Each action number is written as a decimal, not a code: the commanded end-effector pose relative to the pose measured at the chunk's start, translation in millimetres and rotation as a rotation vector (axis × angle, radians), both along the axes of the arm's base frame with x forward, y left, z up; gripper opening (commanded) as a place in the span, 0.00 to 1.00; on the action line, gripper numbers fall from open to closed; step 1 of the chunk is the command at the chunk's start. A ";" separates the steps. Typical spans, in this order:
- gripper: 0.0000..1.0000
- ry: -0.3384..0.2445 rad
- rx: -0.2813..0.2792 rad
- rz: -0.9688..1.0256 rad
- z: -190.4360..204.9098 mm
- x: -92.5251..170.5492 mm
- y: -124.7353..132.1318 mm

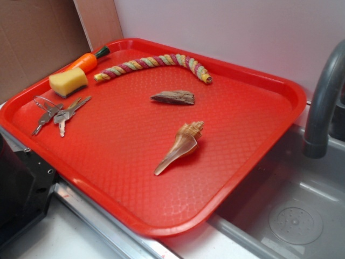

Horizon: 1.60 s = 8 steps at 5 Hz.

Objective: Grab the shell.

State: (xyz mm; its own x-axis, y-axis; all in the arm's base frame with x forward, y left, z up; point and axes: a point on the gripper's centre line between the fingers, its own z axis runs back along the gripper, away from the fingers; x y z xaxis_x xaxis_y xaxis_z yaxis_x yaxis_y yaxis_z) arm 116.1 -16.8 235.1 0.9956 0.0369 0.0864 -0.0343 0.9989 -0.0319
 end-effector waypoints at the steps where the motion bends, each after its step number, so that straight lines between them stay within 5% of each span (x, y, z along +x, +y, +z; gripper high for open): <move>1: 1.00 0.000 0.000 0.000 0.0 0.0 0.0; 2: 1.00 -0.007 -0.079 -0.090 -31.6 50.0 -39.8; 3: 1.00 -0.037 -0.009 -0.021 -58.7 103.4 -66.9; 4: 1.00 -0.005 -0.042 -0.093 -82.3 119.7 -84.4; 7: 1.00 -0.005 -0.042 -0.093 -82.3 119.7 -84.4; 8: 1.00 -0.004 -0.051 -0.121 -112.0 150.6 -102.9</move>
State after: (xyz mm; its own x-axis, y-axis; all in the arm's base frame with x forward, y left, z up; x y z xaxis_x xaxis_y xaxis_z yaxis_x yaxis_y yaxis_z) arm 259.4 -116.5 105.5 0.9969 -0.0749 0.0250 0.0764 0.9950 -0.0636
